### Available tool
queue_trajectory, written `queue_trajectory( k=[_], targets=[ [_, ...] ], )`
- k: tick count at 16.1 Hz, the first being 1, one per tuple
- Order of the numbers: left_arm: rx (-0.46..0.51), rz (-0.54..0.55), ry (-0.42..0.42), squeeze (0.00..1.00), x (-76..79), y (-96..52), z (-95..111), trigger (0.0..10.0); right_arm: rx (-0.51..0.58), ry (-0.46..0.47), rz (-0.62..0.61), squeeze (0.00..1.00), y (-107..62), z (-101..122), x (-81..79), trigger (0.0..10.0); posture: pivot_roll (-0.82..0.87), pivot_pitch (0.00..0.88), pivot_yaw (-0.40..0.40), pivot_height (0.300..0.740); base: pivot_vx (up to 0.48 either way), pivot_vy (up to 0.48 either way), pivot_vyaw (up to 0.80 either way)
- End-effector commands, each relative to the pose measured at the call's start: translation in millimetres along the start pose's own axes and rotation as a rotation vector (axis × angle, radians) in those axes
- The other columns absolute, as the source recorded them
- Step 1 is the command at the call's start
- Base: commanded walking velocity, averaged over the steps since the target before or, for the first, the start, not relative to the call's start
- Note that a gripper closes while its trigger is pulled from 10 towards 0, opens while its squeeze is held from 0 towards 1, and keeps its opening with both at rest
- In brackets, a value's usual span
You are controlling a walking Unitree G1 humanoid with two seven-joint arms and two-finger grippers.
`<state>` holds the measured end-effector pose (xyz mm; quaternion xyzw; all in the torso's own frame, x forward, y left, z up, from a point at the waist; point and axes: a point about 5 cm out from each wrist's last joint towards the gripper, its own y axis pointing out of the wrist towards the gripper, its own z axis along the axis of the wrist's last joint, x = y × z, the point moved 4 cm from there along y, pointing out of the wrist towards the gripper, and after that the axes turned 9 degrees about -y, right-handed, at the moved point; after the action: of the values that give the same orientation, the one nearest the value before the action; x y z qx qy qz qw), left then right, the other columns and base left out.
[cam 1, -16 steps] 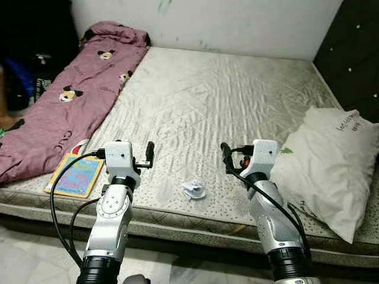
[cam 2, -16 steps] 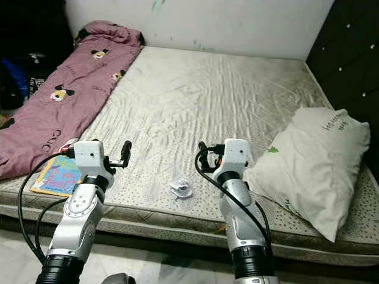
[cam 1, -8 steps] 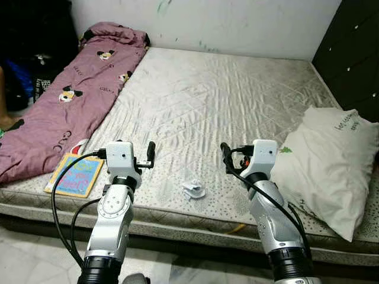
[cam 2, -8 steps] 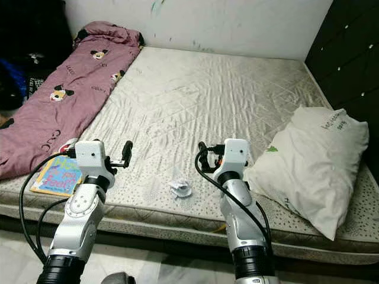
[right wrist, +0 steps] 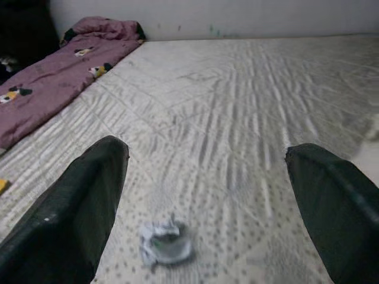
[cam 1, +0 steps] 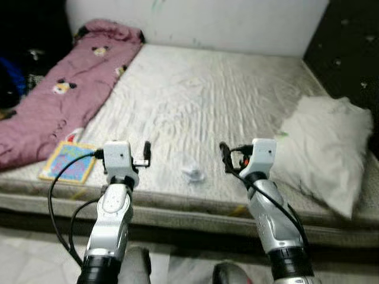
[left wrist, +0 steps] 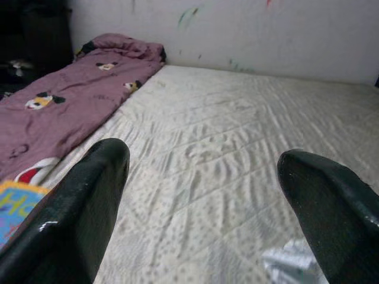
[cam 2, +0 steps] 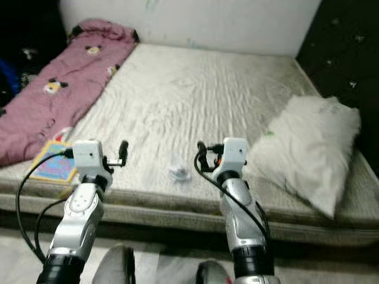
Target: Clean up the room
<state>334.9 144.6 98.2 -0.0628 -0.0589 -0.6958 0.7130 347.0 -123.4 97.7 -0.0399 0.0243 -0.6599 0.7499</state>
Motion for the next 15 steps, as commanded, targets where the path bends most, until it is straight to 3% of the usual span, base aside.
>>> queue_trajectory(
  k=[1, 11, 15],
  targets=[
    [-0.001, 0.004, -0.004, 0.0, -0.1, 1.9, 0.5, 10.0, 0.009, 0.004, 0.006, 0.0, 0.1, 3.5, 1.2, 10.0, -0.01, 0.026, -0.039, 0.64, 0.0, 0.0, 0.0],
    [-0.028, 0.028, -0.043, 0.0, -6.6, 0.9, -4.4, 10.0, 0.016, 0.01, 0.046, 0.0, 0.3, 6.1, -4.6, 10.0, -0.01, 0.05, -0.045, 0.64, 0.0, 0.0, 0.0],
    [-0.023, 0.035, -0.036, 0.0, -6.9, 1.8, -3.3, 10.0, 0.017, 0.005, 0.06, 0.0, -0.2, 6.8, -7.5, 10.0, -0.02, 0.061, -0.044, 0.595, 0.0, 0.0, 0.0]
  ],
)
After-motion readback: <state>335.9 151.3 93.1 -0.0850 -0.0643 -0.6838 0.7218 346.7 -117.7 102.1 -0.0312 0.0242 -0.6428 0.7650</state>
